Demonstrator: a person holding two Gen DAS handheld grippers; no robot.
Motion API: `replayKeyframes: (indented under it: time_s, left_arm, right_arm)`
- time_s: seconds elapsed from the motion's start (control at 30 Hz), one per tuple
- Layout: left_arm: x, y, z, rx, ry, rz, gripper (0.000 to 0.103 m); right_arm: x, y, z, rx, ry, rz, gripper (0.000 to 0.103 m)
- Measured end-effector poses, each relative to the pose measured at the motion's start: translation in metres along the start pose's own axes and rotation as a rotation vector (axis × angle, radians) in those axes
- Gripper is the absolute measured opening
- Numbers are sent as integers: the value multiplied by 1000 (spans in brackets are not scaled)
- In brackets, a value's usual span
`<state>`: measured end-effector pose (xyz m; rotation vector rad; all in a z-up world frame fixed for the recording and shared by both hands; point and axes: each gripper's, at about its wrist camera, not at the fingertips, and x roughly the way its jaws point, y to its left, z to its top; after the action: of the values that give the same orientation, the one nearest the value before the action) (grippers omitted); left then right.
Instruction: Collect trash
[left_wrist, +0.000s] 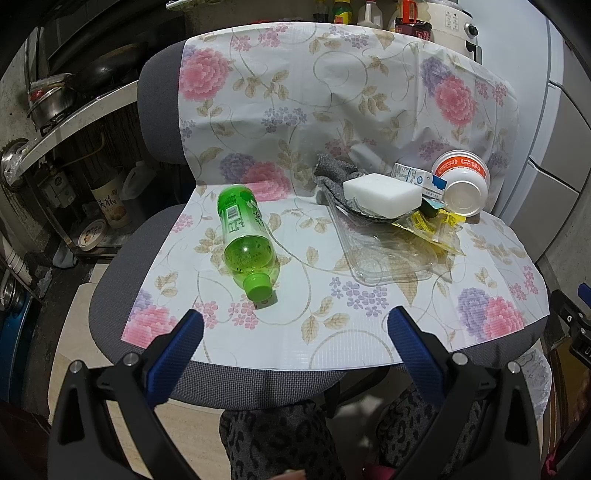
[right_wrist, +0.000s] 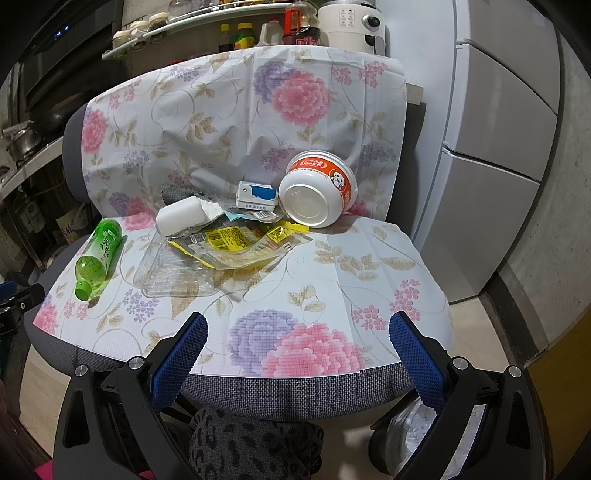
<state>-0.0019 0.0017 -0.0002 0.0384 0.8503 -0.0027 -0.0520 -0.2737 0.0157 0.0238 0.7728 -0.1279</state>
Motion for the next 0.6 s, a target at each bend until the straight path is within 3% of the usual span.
replayKeyframes:
  time_s: [0.33,0.6]
  left_arm:
    - [7,2,-3,-8,14,4,97]
    - [23,13,-4,-42,48,18,97]
  right_arm:
    - [8,1,-4,5,12,11,97]
    - [19,15,2,-35,-10,88,97]
